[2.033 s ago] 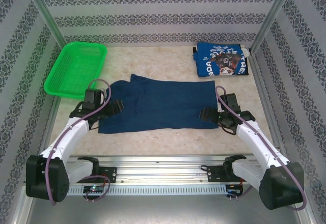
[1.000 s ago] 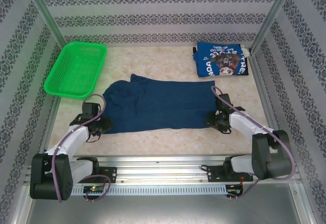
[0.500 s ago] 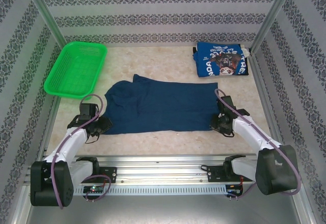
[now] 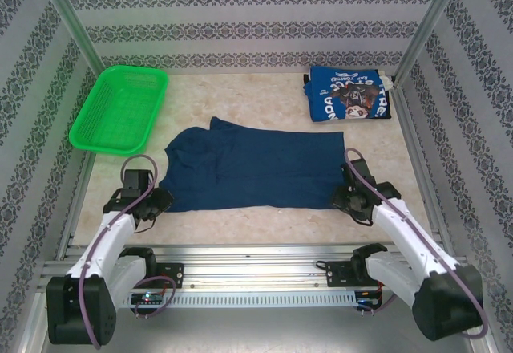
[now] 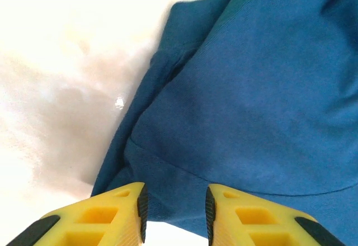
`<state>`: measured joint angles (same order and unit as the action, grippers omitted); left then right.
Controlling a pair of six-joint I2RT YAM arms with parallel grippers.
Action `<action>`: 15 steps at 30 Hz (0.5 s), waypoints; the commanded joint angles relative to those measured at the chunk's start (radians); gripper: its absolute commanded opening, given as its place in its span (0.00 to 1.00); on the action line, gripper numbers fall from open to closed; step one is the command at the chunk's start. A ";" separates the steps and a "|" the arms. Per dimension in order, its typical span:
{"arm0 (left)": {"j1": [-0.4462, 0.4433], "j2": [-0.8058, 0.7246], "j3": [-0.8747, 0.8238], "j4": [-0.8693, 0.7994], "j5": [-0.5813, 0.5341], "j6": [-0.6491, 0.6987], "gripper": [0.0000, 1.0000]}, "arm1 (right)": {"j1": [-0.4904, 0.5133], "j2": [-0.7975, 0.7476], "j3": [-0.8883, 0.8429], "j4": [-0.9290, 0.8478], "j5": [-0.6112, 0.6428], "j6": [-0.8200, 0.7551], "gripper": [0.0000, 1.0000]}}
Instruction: Fold and stack the t-shirts
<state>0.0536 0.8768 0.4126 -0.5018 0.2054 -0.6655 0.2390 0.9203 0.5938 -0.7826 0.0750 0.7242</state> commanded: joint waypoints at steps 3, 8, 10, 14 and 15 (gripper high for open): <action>-0.019 -0.076 0.142 -0.060 -0.013 -0.012 0.38 | 0.008 -0.021 0.164 0.024 0.026 -0.122 0.76; -0.157 0.085 0.302 0.024 -0.049 0.095 0.54 | -0.040 0.134 0.266 0.110 -0.034 -0.301 0.81; -0.202 0.198 0.375 0.093 -0.047 0.140 0.63 | -0.099 0.235 0.308 0.161 -0.079 -0.342 0.80; -0.205 0.420 0.537 0.221 0.047 0.215 0.76 | -0.198 0.443 0.404 0.253 -0.174 -0.371 0.73; -0.204 0.482 0.605 0.237 0.071 0.242 0.77 | -0.213 0.500 0.443 0.251 -0.195 -0.382 0.71</action>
<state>-0.1448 1.2575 0.9142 -0.3870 0.2180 -0.5262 0.0608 1.3258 0.9630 -0.6003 -0.0410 0.4145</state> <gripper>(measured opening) 0.764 0.722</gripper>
